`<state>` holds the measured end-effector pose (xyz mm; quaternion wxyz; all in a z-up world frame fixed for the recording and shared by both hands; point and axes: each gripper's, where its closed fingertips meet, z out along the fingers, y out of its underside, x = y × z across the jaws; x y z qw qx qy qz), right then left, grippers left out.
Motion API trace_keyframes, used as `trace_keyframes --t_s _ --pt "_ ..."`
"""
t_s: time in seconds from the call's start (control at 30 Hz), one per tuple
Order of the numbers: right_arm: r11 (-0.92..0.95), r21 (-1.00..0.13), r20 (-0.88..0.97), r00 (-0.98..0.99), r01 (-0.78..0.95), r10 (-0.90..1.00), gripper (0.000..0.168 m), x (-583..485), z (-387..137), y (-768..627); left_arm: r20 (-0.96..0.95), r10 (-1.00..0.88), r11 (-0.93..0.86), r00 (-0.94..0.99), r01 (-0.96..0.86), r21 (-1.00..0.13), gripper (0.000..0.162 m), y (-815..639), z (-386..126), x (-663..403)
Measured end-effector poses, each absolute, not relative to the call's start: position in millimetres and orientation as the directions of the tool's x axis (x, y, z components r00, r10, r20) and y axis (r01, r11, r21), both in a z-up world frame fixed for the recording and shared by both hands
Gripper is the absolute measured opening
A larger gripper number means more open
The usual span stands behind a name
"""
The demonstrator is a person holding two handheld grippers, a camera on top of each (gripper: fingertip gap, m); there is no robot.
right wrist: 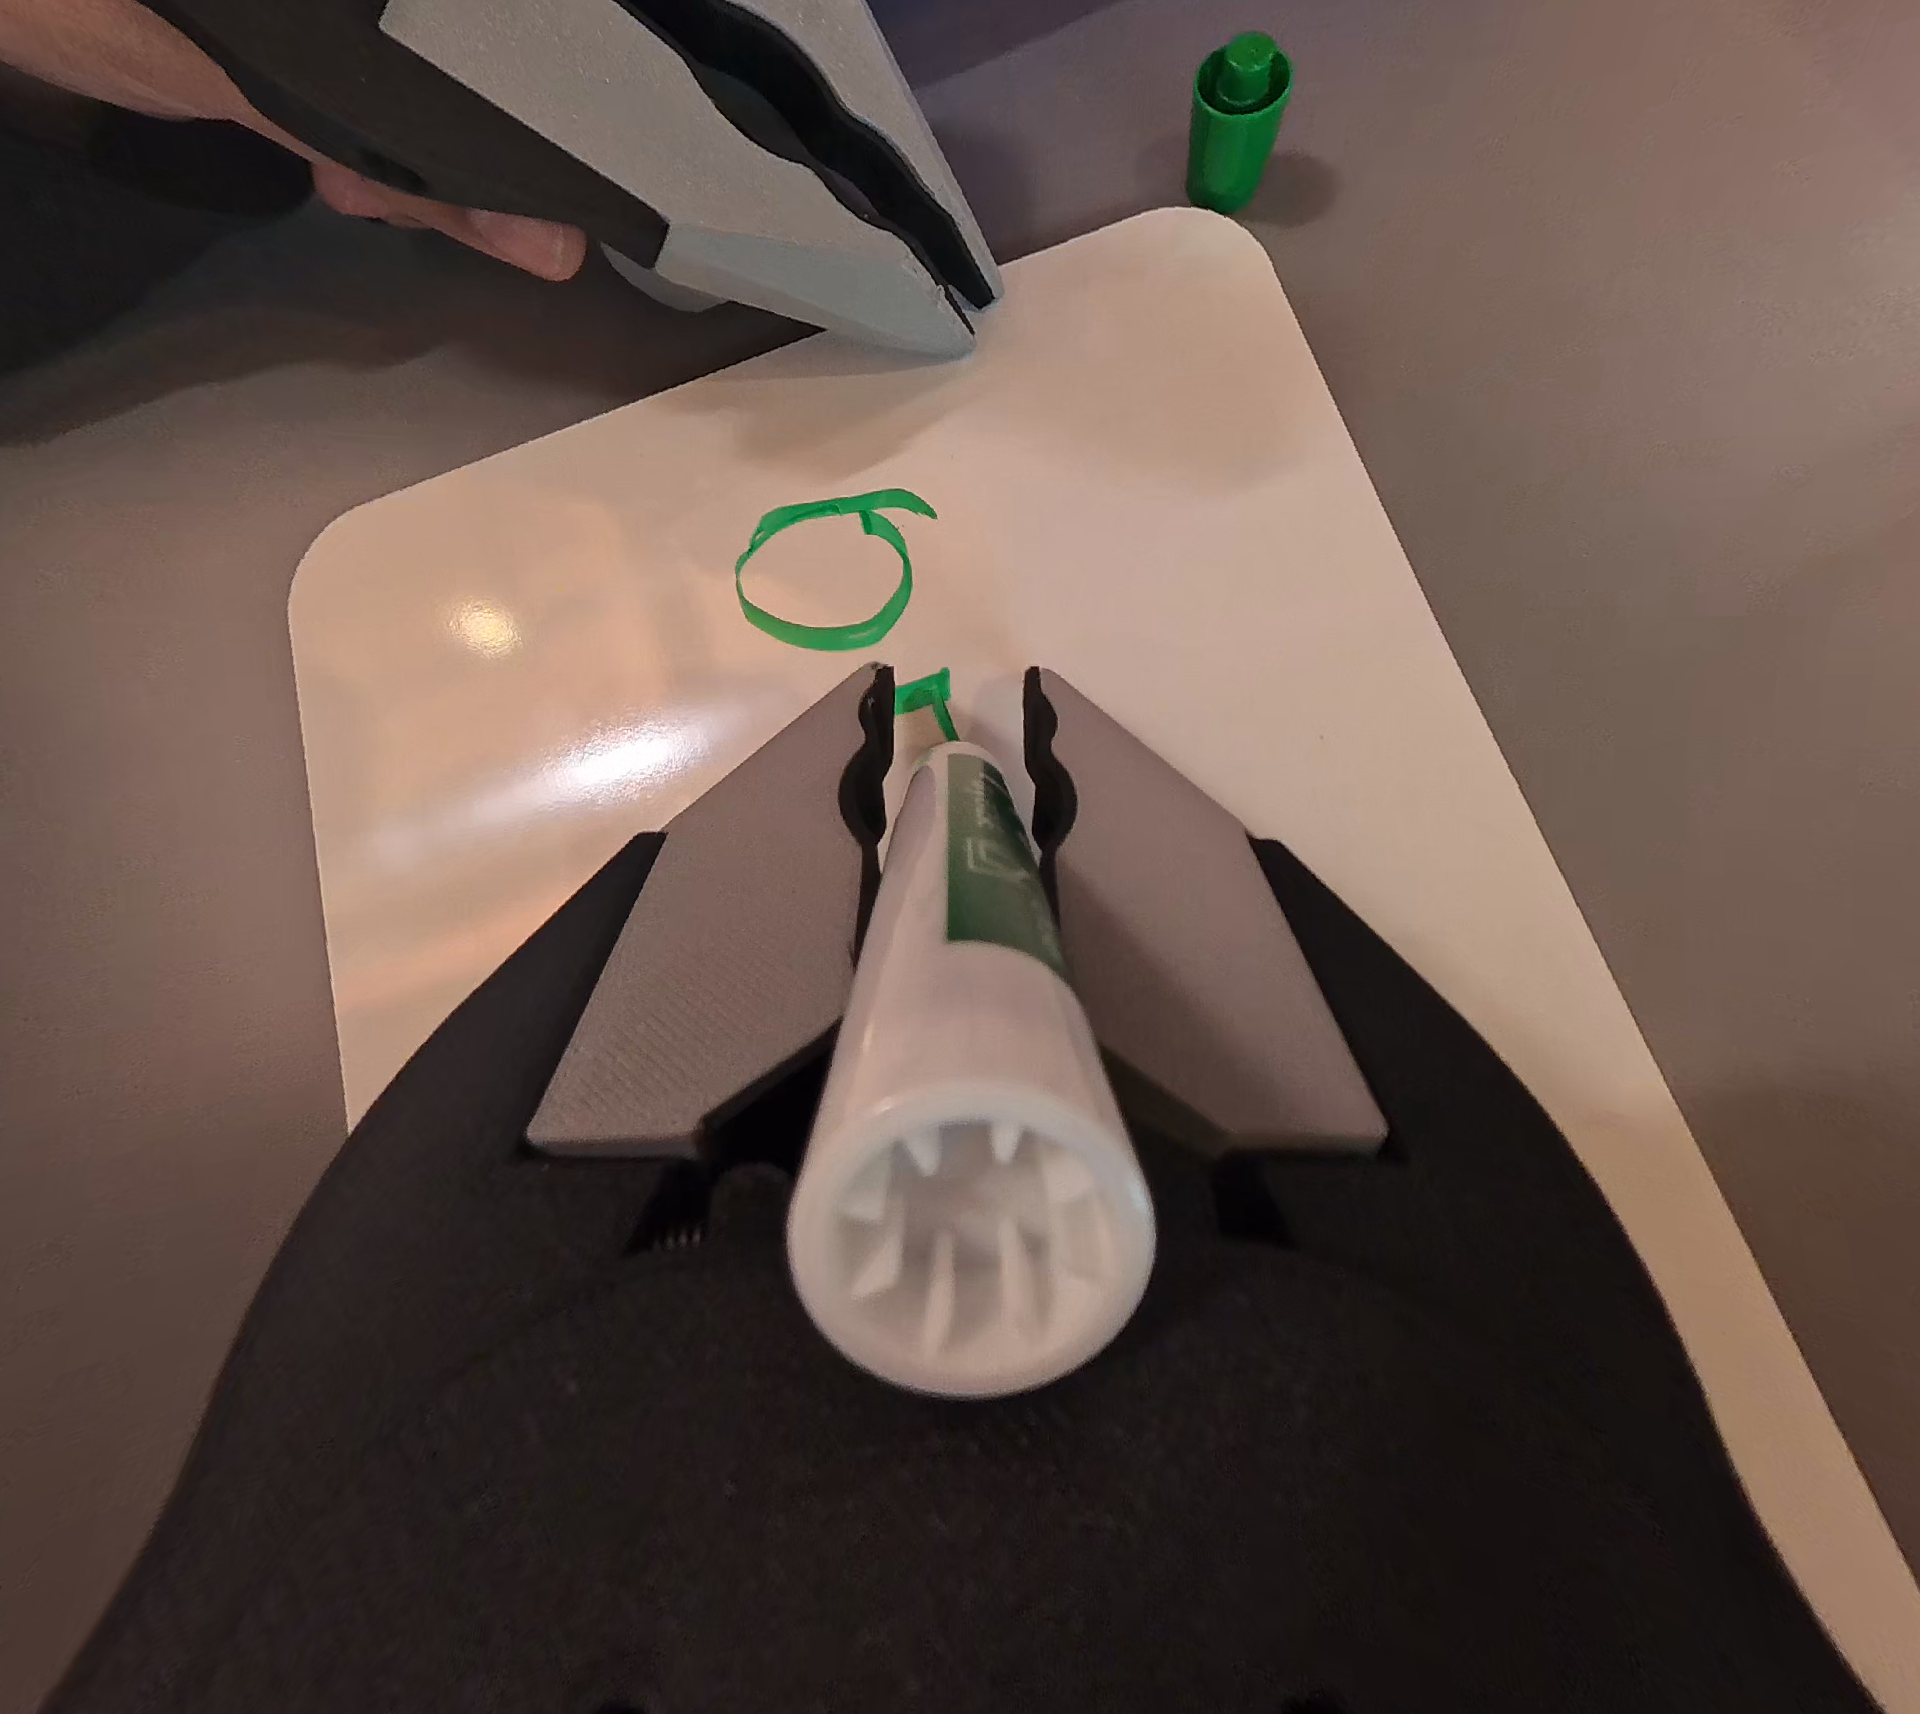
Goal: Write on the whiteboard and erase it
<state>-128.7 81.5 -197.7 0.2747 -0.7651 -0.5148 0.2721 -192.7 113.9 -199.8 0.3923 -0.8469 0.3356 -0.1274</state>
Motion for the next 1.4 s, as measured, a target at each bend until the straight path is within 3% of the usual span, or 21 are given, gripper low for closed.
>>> trace_keyframes --t_s 0.83,1.4 --pt "-0.35 -0.695 -0.15 0.349 0.628 0.925 0.023 -106 -198 84 -0.046 -0.668 -0.468 0.742 -0.468 -0.75 0.005 114 -200 -193" --pt "-0.302 -0.662 -0.215 0.212 0.686 0.953 0.023 -107 -197 41 -0.044 -0.668 -0.469 0.743 -0.466 -0.75 0.006 115 -200 -194"
